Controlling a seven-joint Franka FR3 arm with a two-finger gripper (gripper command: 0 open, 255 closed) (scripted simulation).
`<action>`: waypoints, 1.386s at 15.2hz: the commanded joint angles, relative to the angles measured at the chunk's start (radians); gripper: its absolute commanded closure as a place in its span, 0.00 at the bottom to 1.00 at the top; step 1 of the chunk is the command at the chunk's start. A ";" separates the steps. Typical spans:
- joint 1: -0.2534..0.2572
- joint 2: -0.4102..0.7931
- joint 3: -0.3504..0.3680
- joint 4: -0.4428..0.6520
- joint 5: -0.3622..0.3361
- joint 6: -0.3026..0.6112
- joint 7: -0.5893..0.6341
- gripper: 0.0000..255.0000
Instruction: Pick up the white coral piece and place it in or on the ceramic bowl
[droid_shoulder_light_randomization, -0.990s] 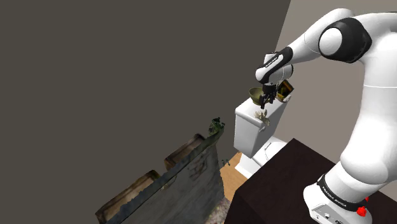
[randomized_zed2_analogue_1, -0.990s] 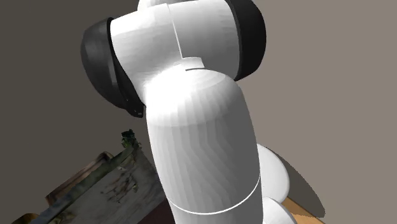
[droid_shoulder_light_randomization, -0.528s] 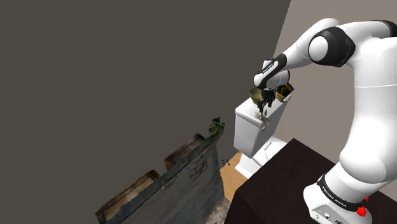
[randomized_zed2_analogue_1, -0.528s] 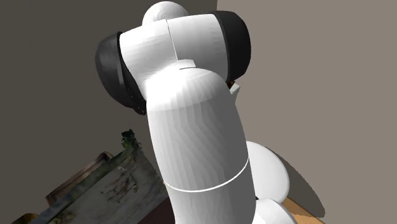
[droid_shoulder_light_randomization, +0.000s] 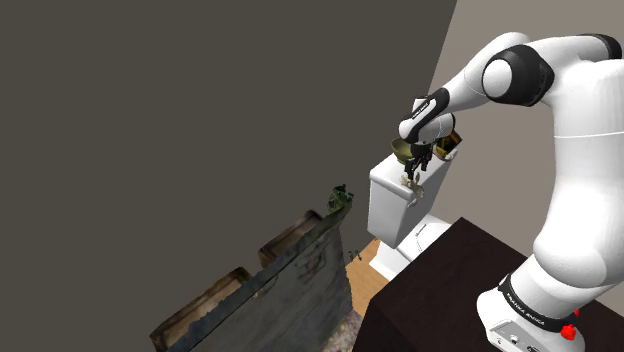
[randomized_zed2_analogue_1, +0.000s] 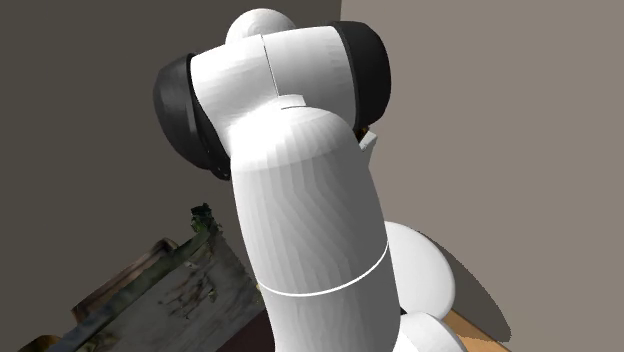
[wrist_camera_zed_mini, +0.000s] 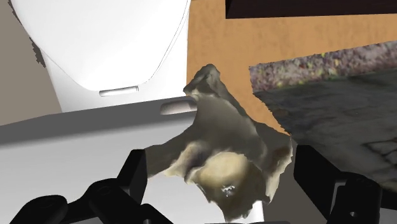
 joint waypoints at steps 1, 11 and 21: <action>0.000 0.000 0.000 0.000 0.000 0.000 0.000 0.00; 0.000 0.000 0.000 0.000 0.000 0.000 0.000 1.00; 0.090 -0.113 -0.062 -0.134 -0.091 0.091 0.136 0.00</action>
